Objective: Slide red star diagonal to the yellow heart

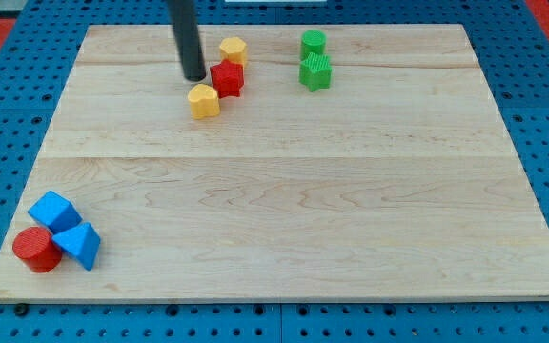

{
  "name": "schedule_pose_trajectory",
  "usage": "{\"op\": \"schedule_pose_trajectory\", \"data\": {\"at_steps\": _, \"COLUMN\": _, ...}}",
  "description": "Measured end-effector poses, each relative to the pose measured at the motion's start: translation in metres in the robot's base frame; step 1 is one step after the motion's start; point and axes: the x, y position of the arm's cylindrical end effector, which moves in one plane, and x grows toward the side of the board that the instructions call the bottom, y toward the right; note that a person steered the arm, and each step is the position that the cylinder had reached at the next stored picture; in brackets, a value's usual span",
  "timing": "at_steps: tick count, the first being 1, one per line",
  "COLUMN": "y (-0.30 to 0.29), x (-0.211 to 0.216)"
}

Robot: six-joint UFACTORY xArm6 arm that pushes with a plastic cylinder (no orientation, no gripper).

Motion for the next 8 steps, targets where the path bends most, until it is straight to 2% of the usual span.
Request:
{"op": "schedule_pose_trajectory", "data": {"at_steps": 1, "y": 0.031, "x": -0.005}}
{"op": "schedule_pose_trajectory", "data": {"at_steps": 2, "y": 0.046, "x": 0.01}}
{"op": "schedule_pose_trajectory", "data": {"at_steps": 4, "y": 0.062, "x": 0.07}}
{"op": "schedule_pose_trajectory", "data": {"at_steps": 5, "y": 0.098, "x": 0.086}}
{"op": "schedule_pose_trajectory", "data": {"at_steps": 6, "y": 0.096, "x": 0.114}}
{"op": "schedule_pose_trajectory", "data": {"at_steps": 8, "y": 0.049, "x": 0.119}}
